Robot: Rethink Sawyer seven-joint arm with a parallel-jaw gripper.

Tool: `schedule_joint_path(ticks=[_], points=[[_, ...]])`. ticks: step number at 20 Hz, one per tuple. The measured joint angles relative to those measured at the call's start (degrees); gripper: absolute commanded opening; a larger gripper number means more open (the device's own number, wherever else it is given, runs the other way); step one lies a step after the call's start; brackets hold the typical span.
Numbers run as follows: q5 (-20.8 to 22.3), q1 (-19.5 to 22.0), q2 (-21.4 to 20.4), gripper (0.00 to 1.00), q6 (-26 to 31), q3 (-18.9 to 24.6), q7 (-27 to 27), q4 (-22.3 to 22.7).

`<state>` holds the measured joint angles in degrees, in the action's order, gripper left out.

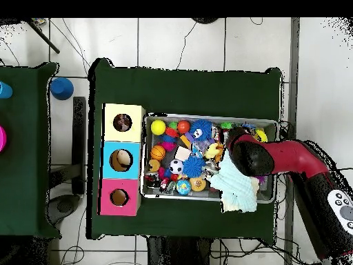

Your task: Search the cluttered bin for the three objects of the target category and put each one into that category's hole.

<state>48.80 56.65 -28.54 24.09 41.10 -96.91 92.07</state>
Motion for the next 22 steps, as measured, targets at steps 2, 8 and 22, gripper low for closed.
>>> schedule_joint_path(ticks=[2,8,22], points=[[0.5,0.2,-0.3,1.00,-1.2,0.0,0.0,0.5],[2.2,0.7,-0.4,1.00,-5.4,0.0,0.0,2.5],[3.5,1.2,4.5,1.00,-9.9,-0.1,0.0,5.1]])
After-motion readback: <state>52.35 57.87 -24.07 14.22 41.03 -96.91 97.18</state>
